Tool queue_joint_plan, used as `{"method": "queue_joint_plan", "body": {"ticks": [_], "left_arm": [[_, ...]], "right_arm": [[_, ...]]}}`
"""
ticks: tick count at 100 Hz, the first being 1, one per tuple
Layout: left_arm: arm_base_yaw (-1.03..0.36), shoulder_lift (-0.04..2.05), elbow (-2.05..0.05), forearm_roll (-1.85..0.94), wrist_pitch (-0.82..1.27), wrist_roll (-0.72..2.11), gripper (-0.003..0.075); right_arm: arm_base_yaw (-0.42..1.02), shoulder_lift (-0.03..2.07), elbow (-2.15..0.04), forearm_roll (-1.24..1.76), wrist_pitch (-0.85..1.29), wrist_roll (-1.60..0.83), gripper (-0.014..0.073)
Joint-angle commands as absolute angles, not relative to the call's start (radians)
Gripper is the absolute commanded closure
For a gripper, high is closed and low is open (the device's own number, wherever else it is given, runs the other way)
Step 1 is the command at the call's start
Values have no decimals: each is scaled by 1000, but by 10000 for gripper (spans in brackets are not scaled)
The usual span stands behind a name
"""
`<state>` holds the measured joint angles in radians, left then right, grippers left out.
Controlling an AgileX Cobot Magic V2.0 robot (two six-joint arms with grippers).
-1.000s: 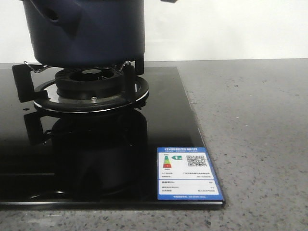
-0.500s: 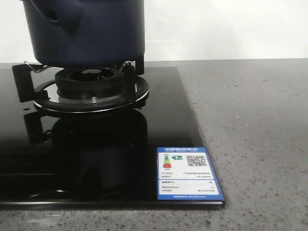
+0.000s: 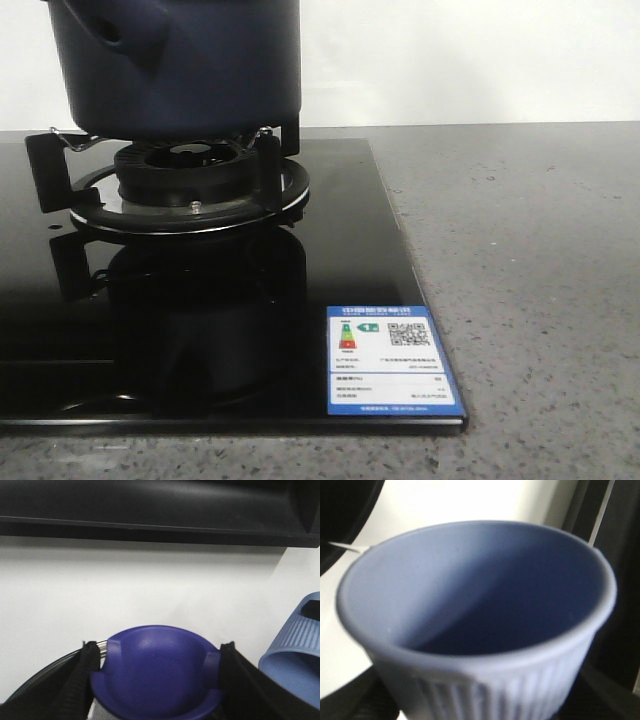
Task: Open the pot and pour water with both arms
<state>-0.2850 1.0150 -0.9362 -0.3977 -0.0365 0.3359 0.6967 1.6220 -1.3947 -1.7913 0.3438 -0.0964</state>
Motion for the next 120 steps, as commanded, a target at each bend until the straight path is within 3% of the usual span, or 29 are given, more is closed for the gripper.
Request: {"method": "queue_joint_plan", "body": {"ticks": [1, 25, 44, 63, 84, 106, 120], "left_arm": [[-281, 991, -975, -394, -138, 337, 353], [-281, 991, -975, -394, -138, 337, 353], [-281, 991, -975, -394, -138, 337, 353], [-281, 991, -975, -394, -138, 337, 353], [-281, 991, -975, -394, -138, 337, 353], [-281, 991, -975, -394, -138, 337, 352], [-281, 991, -975, -394, -138, 337, 353]], "right_arm": [[698, 1575, -1435, -1850, 368, -97, 300], [698, 1575, -1435, -1836, 389, 0, 300], [707, 1566, -1435, -1751, 529, 346, 300], [703, 1521, -1435, -1521, 613, 542, 300], [599, 1433, -1415, -1355, 614, 946, 301], [455, 1291, -1214, -1403, 472, 1276, 301], [379, 1178, -1011, -1722, 398, 1701, 305]]}}
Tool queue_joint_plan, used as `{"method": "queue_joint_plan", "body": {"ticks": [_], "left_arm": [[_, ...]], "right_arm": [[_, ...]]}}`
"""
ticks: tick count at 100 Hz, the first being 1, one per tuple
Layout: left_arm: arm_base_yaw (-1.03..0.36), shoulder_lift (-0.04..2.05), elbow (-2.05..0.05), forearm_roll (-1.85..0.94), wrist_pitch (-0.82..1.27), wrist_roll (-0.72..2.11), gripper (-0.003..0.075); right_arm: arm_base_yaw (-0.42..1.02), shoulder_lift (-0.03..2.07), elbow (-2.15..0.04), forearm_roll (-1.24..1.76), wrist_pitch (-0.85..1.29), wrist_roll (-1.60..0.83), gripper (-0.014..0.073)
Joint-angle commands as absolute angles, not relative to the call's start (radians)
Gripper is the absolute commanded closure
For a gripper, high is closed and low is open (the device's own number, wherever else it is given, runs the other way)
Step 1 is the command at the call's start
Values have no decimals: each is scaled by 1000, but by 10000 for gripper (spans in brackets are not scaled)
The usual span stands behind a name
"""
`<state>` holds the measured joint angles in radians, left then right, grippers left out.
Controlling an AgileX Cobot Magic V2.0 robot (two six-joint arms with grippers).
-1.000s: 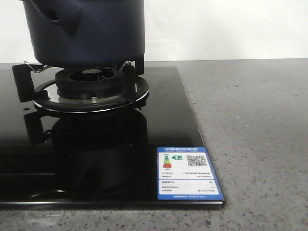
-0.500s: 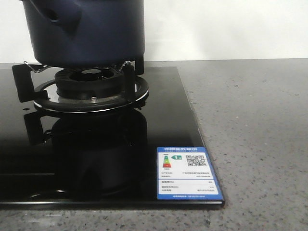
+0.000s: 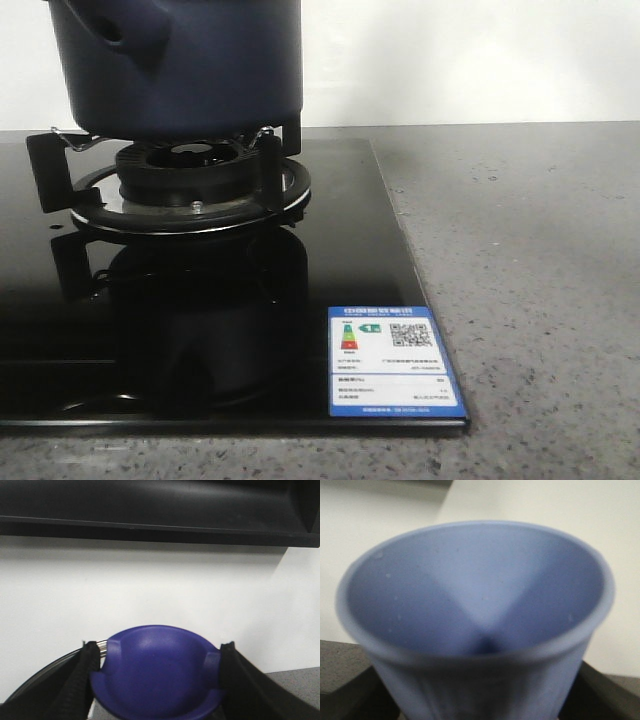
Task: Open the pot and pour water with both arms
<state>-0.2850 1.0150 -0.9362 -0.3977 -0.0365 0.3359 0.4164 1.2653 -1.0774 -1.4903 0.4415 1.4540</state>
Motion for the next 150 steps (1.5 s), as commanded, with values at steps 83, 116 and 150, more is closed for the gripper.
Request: {"method": "queue_joint_plan", "body": {"ticks": [83, 116, 150], "left_arm": [[-281, 991, -975, -394, -138, 337, 353], [-281, 991, -975, -394, -138, 337, 353], [-281, 991, -975, -394, -138, 337, 353]], "right_arm": [[347, 1343, -743, -1860, 599, 2079, 307], [347, 1498, -870, -1860, 632, 2086, 307], [347, 1567, -893, -1860, 641, 2095, 307]]}}
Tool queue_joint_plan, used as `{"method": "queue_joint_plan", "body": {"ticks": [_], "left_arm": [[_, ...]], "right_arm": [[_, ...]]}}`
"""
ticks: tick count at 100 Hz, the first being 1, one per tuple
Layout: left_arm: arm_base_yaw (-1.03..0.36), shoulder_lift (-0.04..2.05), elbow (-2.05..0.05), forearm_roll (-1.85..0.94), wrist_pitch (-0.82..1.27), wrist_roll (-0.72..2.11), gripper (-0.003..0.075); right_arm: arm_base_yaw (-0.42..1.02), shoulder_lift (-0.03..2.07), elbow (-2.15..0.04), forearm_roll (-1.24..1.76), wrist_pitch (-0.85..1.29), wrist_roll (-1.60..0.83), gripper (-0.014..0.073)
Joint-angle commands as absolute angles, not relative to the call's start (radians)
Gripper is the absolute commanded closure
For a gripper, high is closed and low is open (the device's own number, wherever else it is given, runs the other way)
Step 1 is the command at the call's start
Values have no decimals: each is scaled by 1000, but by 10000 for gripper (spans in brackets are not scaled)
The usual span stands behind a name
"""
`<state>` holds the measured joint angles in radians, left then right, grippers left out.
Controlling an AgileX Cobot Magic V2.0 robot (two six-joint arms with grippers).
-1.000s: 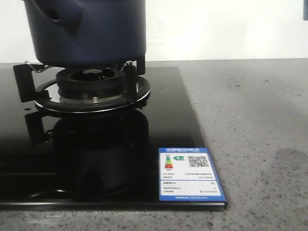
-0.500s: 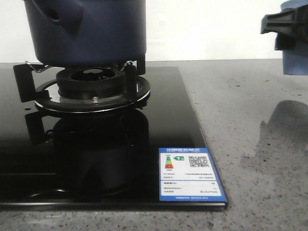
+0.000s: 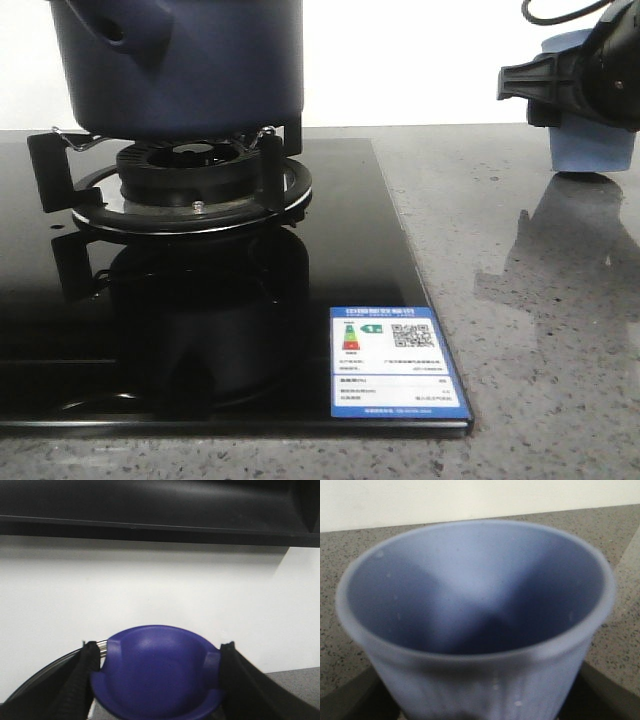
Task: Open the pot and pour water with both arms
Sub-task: 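Bring the cup back and lower it onto the counter with the right gripper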
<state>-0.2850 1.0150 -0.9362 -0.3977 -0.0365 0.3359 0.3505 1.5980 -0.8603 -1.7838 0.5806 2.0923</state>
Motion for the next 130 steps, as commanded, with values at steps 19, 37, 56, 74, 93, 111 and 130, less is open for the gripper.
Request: {"method": "queue_joint_plan", "body": {"ticks": [19, 37, 56, 74, 93, 111, 130], "left_arm": [[-281, 991, -975, -394, -138, 337, 353], [-281, 991, -975, -394, -138, 337, 353], [-281, 991, -975, -394, -138, 337, 353], [-281, 991, -975, -394, -138, 337, 353], [-281, 991, -975, -394, -138, 337, 353], [-281, 991, -975, -394, -140, 337, 353], [-281, 991, -975, -394, -144, 337, 353]], "right_arm": [[347, 1567, -893, -1860, 641, 2095, 307], [347, 1567, -893, -1860, 630, 2095, 307], [347, 1567, -893, -1860, 596, 2095, 248], [347, 1567, -893, -1850, 584, 2095, 50], [347, 1557, -893, -1764, 580, 2044, 42], [347, 1517, -891, -1696, 562, 1971, 42], [347, 1456, -843, -1669, 555, 1962, 42]]}}
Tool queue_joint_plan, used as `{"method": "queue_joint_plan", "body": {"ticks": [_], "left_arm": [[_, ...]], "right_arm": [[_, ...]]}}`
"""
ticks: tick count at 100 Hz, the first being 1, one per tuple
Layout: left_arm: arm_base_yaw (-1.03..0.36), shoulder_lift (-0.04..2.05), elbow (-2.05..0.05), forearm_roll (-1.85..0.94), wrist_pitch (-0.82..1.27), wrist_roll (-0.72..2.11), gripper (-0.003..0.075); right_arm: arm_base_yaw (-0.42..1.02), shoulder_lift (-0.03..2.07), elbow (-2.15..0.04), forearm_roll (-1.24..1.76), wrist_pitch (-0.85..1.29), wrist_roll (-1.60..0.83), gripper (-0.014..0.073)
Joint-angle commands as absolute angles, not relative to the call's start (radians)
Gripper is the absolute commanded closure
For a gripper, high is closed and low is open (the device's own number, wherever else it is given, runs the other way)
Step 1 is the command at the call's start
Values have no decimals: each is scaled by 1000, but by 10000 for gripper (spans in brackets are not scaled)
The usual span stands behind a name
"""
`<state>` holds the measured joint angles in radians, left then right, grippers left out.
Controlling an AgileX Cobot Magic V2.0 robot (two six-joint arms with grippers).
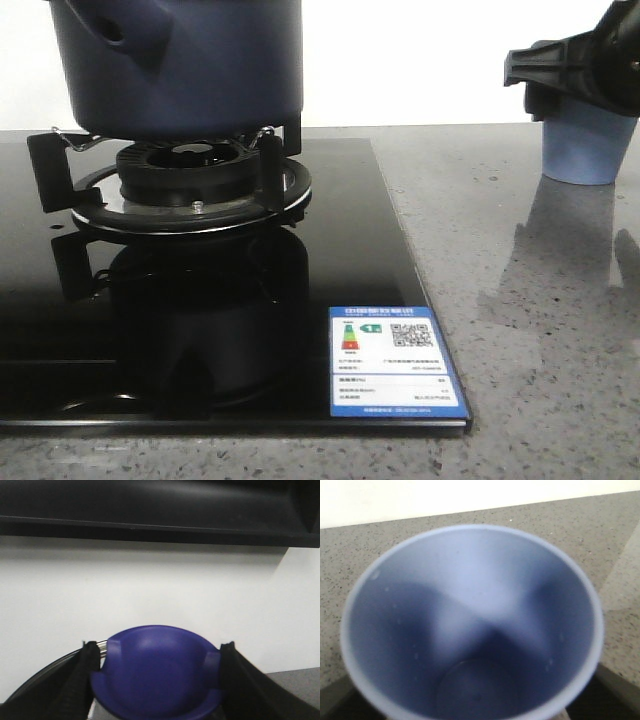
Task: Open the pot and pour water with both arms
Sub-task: 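Bring the cup back and lower it onto the counter with the right gripper, then open the right gripper and withdraw it from the cup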
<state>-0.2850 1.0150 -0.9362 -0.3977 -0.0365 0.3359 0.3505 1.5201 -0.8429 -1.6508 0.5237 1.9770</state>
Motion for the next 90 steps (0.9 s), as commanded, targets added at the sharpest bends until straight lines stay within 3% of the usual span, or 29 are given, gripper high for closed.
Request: {"method": "queue_joint_plan", "body": {"ticks": [1, 62, 90], "left_arm": [[-281, 991, -975, -394, -144, 337, 353], [-285, 991, -975, -394, -139, 337, 353], [-410, 1030, -975, -394, -143, 337, 353]], "right_arm": [[347, 1454, -837, -1668, 555, 1959, 42], [347, 1219, -635, -1631, 370, 1943, 42], [347, 1020, -559, -1631, 302, 1943, 42]]}}
